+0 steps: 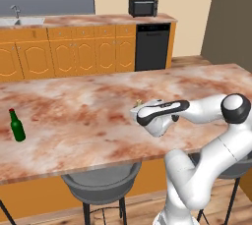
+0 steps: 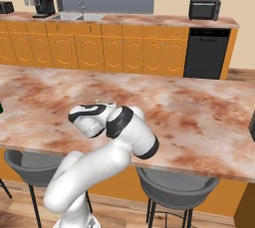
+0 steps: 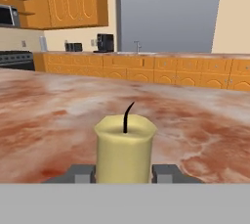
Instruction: Get the candle and the beer from the cabinet and move them to the dining counter.
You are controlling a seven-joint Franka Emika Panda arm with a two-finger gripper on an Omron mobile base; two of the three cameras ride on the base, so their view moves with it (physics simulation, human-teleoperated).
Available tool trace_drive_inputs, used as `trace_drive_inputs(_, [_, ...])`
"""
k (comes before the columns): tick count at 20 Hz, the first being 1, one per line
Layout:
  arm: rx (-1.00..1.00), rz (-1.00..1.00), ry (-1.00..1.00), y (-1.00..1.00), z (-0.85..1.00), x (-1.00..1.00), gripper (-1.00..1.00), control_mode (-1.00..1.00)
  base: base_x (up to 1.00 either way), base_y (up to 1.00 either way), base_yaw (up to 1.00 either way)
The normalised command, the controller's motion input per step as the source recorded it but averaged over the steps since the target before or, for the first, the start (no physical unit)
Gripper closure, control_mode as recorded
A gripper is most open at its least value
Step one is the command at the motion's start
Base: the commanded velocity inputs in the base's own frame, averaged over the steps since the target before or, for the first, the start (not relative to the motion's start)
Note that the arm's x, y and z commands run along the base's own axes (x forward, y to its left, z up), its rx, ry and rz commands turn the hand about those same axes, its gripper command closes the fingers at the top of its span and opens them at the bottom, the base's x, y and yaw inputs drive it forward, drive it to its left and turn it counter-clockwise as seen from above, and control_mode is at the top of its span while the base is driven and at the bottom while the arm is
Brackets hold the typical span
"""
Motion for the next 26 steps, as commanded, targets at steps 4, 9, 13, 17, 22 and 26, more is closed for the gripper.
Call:
trace_drive_inputs(4, [0.0,0.0,0.0,0.0,0.0,0.0,-1.0,-1.0,0.0,0.0,0.0])
trace_drive_inputs(9, [0.0,0.0,0.0,0.0,0.0,0.0,-1.0,-1.0,0.0,0.0,0.0])
trace_drive_inputs(13, [0.0,0.0,0.0,-0.01,0.11,0.0,-1.0,-1.0,0.0,0.0,0.0])
trace_drive_inputs(17, [0.0,0.0,-0.02,-0.04,0.4,0.0,-1.0,-1.0,0.0,0.0,0.0])
trace_drive_inputs(22, [0.0,0.0,0.0,-0.01,0.42,-0.01,-1.0,-1.0,0.0,0.0,0.0])
trace_drive_inputs(26, [0.0,0.0,0.0,0.0,0.6,0.0,-1.0,-1.0,0.0,0.0,0.0])
